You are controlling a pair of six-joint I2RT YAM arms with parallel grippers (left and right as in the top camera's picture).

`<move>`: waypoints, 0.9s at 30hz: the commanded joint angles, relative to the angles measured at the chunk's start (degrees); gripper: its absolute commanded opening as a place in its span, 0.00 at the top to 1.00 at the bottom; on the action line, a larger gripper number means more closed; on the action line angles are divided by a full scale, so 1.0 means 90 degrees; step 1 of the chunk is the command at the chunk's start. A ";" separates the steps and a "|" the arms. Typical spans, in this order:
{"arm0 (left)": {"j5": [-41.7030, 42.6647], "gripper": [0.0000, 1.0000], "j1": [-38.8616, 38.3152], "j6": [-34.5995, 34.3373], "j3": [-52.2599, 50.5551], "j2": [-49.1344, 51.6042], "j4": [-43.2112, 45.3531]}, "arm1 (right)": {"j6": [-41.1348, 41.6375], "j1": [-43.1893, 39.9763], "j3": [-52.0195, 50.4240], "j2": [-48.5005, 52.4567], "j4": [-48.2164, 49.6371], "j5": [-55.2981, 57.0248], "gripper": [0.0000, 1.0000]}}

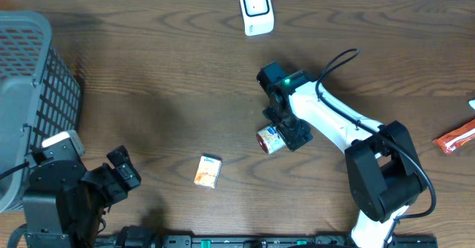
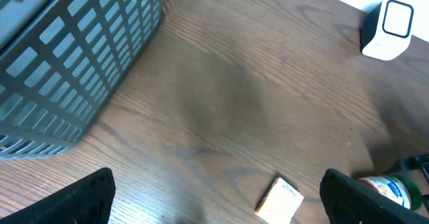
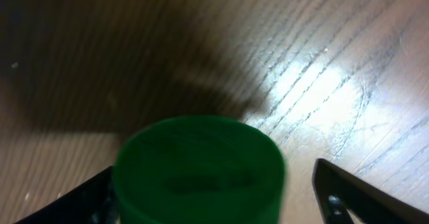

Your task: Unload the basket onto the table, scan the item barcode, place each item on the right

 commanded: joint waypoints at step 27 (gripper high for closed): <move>-0.0017 0.02 0.0034 0.0078 -0.0221 0.0012 0.0005 | -0.0821 0.0080 -0.0595 -0.0027 0.0886 -0.0102 0.20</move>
